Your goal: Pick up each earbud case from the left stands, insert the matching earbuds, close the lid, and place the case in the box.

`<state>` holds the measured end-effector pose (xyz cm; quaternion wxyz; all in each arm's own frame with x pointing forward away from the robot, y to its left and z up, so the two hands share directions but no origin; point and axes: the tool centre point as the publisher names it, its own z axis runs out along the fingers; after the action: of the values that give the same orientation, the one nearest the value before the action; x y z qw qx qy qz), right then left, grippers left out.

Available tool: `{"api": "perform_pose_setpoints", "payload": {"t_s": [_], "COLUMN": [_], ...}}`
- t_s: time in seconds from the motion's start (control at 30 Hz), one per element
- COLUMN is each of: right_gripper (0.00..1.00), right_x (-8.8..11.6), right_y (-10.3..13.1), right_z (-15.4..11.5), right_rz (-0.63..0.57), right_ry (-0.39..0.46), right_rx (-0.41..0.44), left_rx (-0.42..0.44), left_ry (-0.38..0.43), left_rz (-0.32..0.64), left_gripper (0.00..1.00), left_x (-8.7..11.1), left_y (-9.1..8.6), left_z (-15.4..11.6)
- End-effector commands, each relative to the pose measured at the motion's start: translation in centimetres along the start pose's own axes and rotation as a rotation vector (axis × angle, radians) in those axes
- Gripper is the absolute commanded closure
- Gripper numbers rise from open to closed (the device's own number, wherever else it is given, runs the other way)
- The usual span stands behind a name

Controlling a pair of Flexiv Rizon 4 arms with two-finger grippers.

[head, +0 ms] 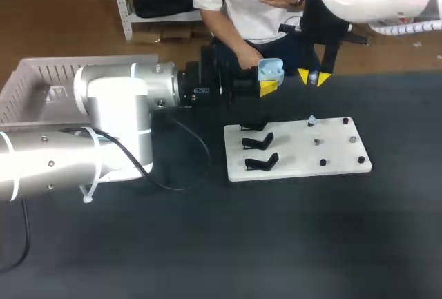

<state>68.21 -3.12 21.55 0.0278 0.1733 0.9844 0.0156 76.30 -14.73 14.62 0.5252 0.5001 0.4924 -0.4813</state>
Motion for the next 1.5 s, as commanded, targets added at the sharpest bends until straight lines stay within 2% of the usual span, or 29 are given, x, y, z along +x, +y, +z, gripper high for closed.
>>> {"api": "perform_pose_setpoints", "payload": {"t_s": [0.03, 0.13, 0.57, 0.87, 1.5], "right_gripper": [1.0, 1.0, 1.0, 1.0, 1.0], "right_x": [-0.8, -1.3, -3.5, -4.0, -4.2], "right_y": [1.4, 2.1, 5.5, 6.8, 7.2], "right_z": [0.1, -0.1, 0.2, 0.6, 1.9], "right_rz": [0.207, 0.186, 0.05, 0.005, -0.013], "right_ry": [-0.008, -0.036, -0.012, -0.006, 0.014], "right_rx": [0.022, 0.037, -0.001, -0.001, 0.007], "left_rx": [-0.007, -0.007, -0.007, -0.007, -0.007], "left_ry": [-0.007, -0.007, -0.007, -0.007, -0.007], "left_rz": [0.006, 0.006, 0.006, 0.006, 0.006], "left_gripper": [1.0, 1.0, 1.0, 1.0, 1.0], "left_x": [0.1, 0.1, 0.1, 0.1, 0.1], "left_y": [-0.2, -0.2, -0.2, -0.2, -0.2], "left_z": [0.0, 0.0, 0.0, 0.0, 0.0]}}
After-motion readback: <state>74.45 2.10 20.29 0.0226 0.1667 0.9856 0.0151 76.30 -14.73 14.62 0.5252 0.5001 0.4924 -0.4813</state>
